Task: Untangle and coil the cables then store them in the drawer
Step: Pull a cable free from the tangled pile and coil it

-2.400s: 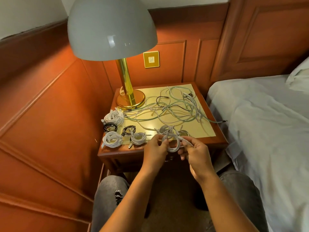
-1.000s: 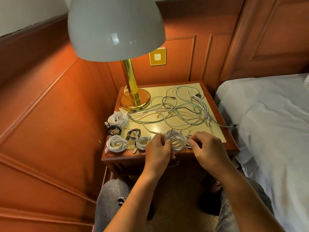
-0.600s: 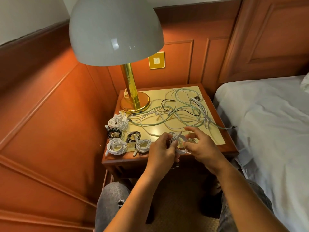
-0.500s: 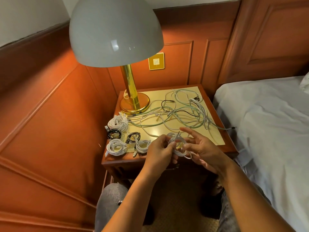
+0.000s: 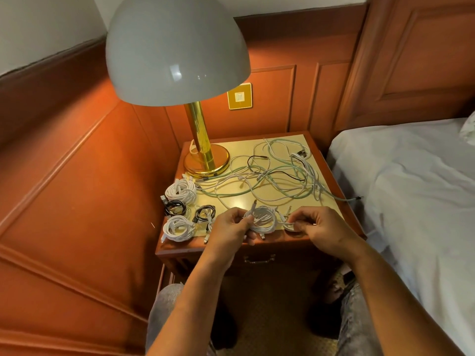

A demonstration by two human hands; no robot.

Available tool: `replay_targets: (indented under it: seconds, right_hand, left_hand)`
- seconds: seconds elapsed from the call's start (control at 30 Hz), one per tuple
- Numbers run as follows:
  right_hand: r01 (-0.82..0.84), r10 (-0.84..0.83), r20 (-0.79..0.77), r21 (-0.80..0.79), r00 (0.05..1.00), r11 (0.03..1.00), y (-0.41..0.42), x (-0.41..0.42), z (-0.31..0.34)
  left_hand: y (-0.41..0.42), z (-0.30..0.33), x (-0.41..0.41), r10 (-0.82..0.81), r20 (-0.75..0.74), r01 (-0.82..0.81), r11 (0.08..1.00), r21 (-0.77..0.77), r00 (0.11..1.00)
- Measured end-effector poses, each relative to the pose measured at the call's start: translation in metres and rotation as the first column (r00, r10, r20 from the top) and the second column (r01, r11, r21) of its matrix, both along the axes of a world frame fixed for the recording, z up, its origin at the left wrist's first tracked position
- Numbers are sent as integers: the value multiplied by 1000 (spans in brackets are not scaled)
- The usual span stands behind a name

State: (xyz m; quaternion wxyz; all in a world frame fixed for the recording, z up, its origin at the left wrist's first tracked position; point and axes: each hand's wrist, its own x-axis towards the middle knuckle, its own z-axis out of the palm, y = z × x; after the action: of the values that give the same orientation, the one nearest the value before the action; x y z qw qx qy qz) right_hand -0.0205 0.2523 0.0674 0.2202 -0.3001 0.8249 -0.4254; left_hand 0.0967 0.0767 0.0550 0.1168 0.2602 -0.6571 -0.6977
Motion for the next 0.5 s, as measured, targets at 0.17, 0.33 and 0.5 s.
replay_targets:
  seconds: [0.17, 0.33, 0.5]
  right_hand:
    - [-19, 46, -184, 151, 982, 988, 0, 7, 8]
    - [-62, 74, -78, 154, 994, 986, 1, 18, 13]
    - [252, -11, 583, -334, 812, 908, -6, 34, 5]
  left_hand:
    - [6, 4, -6, 28, -33, -27, 999, 31, 999]
    - [11, 1, -6, 81, -52, -85, 993, -80, 995]
    - [22, -5, -5, 84, -101, -107, 963, -246, 991]
